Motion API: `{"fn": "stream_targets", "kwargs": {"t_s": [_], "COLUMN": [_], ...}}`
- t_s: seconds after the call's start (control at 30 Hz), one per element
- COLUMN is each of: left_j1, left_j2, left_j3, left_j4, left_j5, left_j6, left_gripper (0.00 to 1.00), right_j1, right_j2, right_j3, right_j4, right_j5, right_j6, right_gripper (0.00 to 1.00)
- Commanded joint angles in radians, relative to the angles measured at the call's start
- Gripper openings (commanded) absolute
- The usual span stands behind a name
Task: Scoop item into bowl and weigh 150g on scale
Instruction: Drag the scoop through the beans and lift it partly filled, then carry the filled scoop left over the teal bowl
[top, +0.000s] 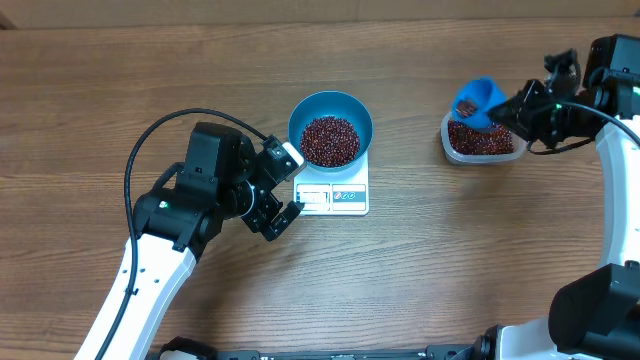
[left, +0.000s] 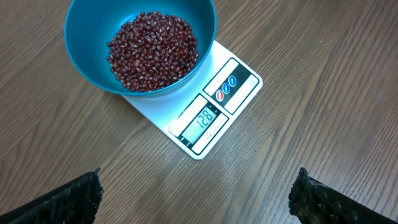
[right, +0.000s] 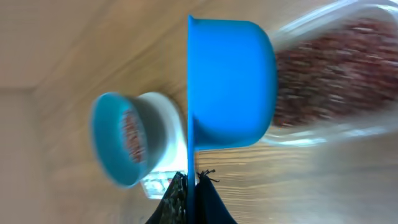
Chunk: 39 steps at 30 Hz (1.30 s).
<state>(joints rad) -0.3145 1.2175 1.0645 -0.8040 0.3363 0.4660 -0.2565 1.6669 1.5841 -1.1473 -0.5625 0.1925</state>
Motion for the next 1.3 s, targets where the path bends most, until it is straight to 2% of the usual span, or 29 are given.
{"fn": "stream_targets", "kwargs": {"t_s": [0.0,0.2,0.67,1.03,1.27], "left_j1": [-0.006,-0.006,-0.006,-0.006,-0.006], "left_j2": [-0.002,-0.002,-0.002,-0.002,-0.002], "left_j3": [-0.009,-0.009,-0.009,-0.009,-0.009], "left_j4": [-0.001,0.0,0.0,0.0,0.0], "left_j5": [-0.004,-0.004,-0.004,-0.004,-0.004], "left_j6": [-0.018,-0.018,-0.018,-0.018,-0.018], "left_gripper": [0.99,1.0,1.0,0.99,1.0], "right_j1": [0.005,0.059,0.321,0.531,0.642], "right_j2": [-0.029,-0.029,-0.029,-0.029,-0.029], "right_j3": [0.028,0.028,0.028,0.028,0.028], "right_j4": [0.013,0.021,0.142,0.171,0.182], "right_j5": [-0.173,-0.173,-0.136,0.173,0.45], "right_j6": [-0.09,-0.101,-0.119,-0.115,-0.123], "right_gripper": [0.04,0.04,0.04,0.04,0.04]}}
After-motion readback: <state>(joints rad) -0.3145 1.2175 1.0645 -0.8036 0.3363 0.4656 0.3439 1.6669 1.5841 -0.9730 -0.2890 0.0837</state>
